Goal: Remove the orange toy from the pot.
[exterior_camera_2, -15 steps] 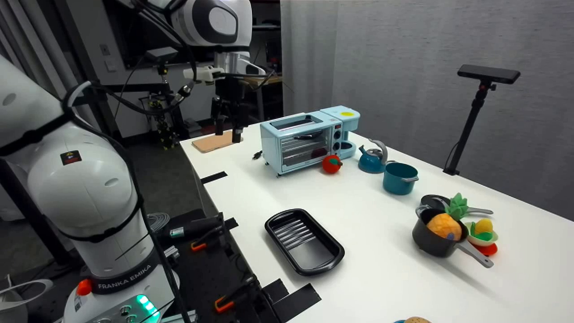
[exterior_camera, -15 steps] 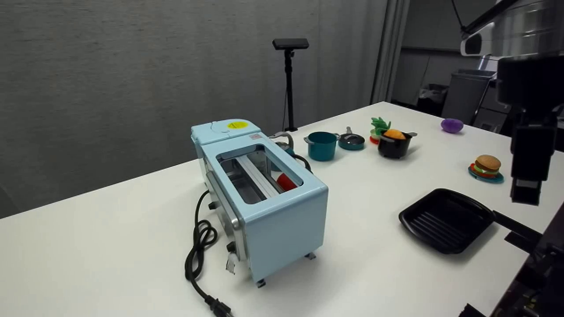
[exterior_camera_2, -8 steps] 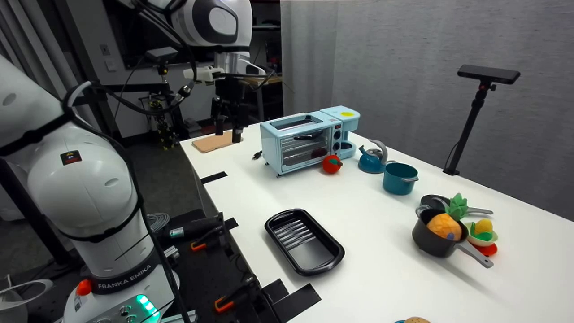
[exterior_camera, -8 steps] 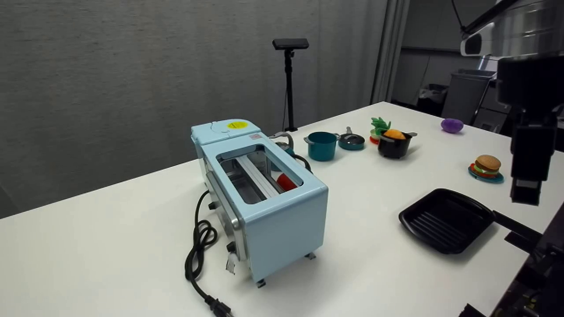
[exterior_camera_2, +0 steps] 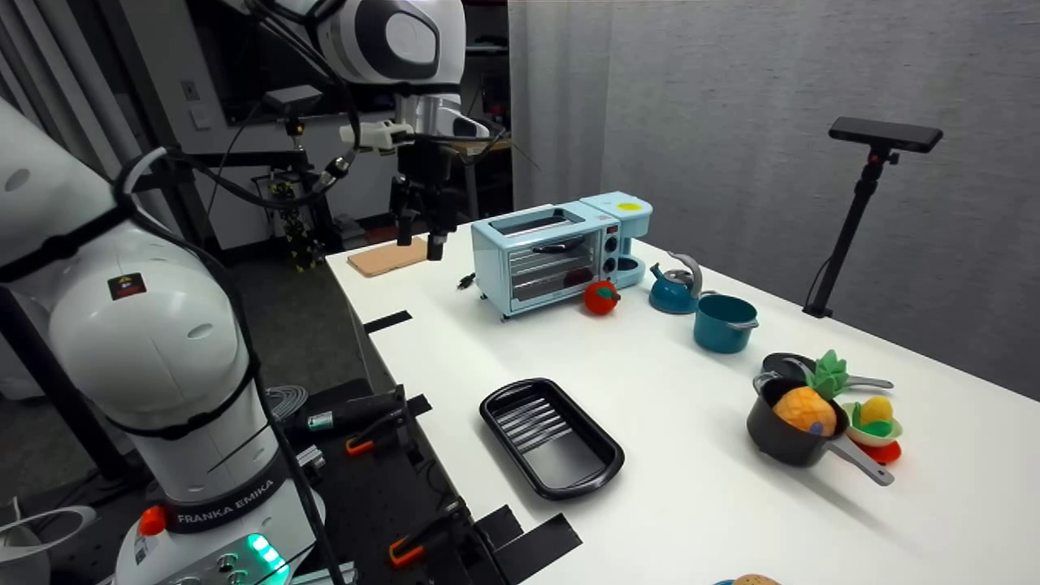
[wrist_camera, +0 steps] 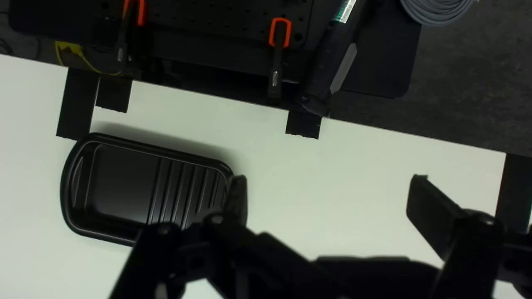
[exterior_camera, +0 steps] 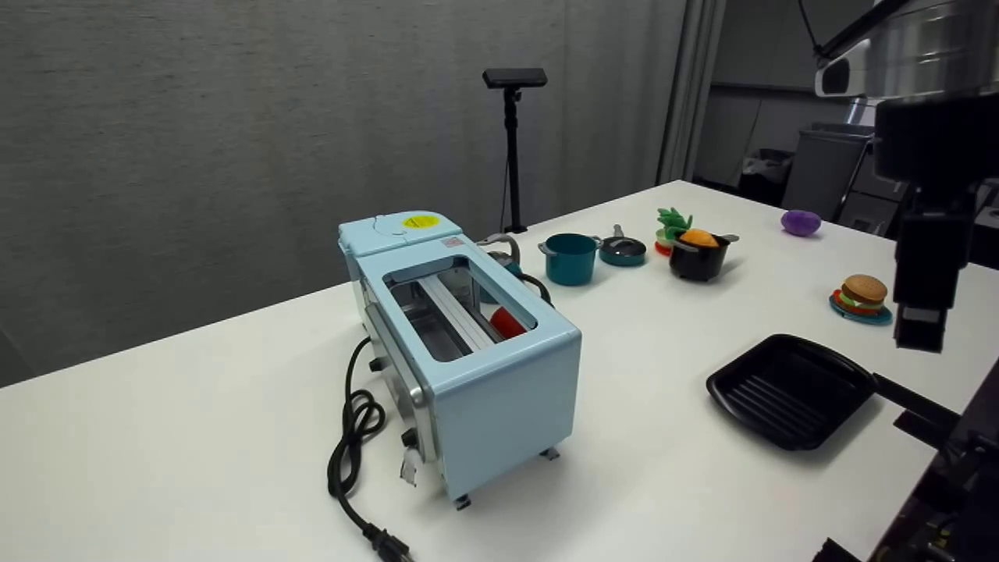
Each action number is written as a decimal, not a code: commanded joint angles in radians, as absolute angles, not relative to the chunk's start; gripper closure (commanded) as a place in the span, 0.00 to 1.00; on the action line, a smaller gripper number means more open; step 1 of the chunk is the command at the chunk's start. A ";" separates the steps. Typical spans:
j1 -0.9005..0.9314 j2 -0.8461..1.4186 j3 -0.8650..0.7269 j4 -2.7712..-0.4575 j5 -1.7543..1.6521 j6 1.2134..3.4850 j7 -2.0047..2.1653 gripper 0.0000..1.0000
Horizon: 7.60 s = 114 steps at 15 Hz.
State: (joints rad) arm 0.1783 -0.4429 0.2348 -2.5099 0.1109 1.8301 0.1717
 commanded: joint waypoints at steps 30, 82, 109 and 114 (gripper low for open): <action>-0.036 -0.197 0.060 -2.384 -0.048 2.145 0.283 0.00; -0.124 0.989 -0.261 -1.089 -0.119 1.995 0.349 0.35; -0.101 0.695 -0.016 -1.194 0.069 2.128 0.165 0.99; -0.079 0.627 0.093 -1.325 0.161 2.107 0.017 0.99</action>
